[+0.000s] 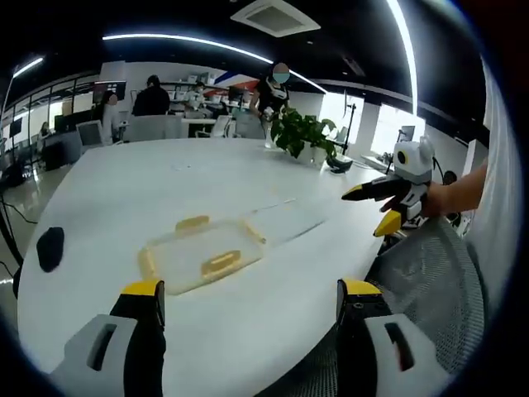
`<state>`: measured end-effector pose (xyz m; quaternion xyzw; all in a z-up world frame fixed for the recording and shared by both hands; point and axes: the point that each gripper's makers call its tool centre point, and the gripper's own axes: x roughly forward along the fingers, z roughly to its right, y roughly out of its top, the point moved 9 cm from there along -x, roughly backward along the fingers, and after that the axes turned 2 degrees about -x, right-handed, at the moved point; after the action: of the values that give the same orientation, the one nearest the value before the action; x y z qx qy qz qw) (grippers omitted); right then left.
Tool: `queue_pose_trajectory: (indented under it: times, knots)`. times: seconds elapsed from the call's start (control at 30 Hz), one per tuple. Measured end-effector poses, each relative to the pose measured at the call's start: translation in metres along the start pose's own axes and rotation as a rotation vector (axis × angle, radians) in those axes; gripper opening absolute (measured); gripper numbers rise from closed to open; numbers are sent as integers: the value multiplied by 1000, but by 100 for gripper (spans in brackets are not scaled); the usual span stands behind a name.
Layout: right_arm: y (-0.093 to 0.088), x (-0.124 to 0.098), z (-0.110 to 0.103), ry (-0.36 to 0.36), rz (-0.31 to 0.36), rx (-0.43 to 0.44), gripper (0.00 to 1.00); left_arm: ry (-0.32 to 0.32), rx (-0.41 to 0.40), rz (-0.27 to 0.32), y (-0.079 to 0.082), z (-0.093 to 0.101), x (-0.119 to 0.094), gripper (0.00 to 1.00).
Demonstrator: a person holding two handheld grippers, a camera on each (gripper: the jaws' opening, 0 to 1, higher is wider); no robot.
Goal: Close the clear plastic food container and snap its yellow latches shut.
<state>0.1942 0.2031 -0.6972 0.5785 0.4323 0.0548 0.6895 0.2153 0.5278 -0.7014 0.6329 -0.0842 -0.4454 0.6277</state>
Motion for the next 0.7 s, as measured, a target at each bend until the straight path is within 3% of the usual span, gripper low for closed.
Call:
queue_pose_trajectory:
  times: [0.7]
  knots:
    - [-4, 0, -1, 4, -16, 9, 83, -7, 2, -17, -4, 2, 1, 85]
